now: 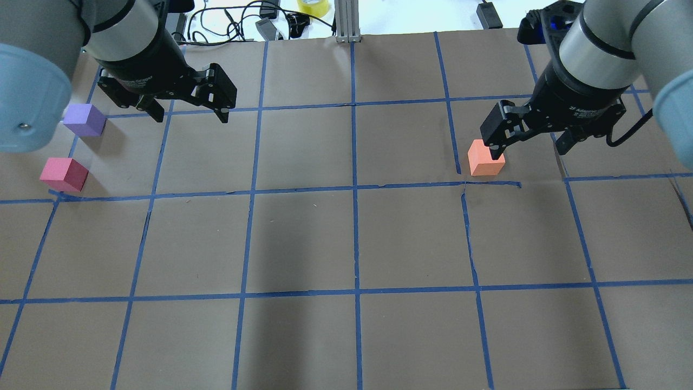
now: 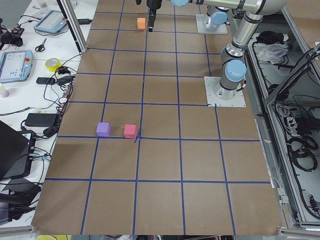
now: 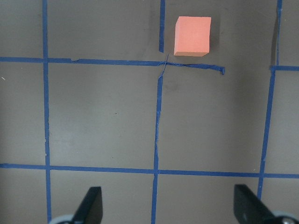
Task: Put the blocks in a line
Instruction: 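Lower the right gripper over the orange cube, then close the right gripper on the orange cube and lift it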
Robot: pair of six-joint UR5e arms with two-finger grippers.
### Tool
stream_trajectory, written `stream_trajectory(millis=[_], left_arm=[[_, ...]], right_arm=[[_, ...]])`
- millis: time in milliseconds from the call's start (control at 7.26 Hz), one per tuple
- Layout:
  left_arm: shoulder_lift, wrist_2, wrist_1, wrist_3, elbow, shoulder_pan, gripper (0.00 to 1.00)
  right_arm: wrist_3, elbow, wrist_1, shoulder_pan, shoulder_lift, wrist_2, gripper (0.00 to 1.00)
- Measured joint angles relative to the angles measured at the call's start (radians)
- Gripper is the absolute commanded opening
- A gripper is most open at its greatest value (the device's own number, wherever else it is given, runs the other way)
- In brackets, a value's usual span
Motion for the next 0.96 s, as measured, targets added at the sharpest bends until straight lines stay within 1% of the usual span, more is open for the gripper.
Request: stream_trajectory(millis=[275,413,688,964], left_arm=[[0.000,0.000,0.000,0.000,0.000,0.000,1.00],[0.000,0.000,0.000,0.000,0.000,0.000,1.00],[0.000,0.000,0.000,0.000,0.000,0.000,1.00],[0.000,0.000,0.000,0.000,0.000,0.000,1.00]], right_arm=[[0.002,0.007,-0.014,0.000,0.032,-0.011,1.00],[0.010,0.010,-0.050,-0.003,0.070,-0.012,1.00],[0.021,0.013,-0.171,-0.017,0.177,-0.013,1.00],[0.021,0.014,-0.352,-0.043,0.324,-0.014,1.00]])
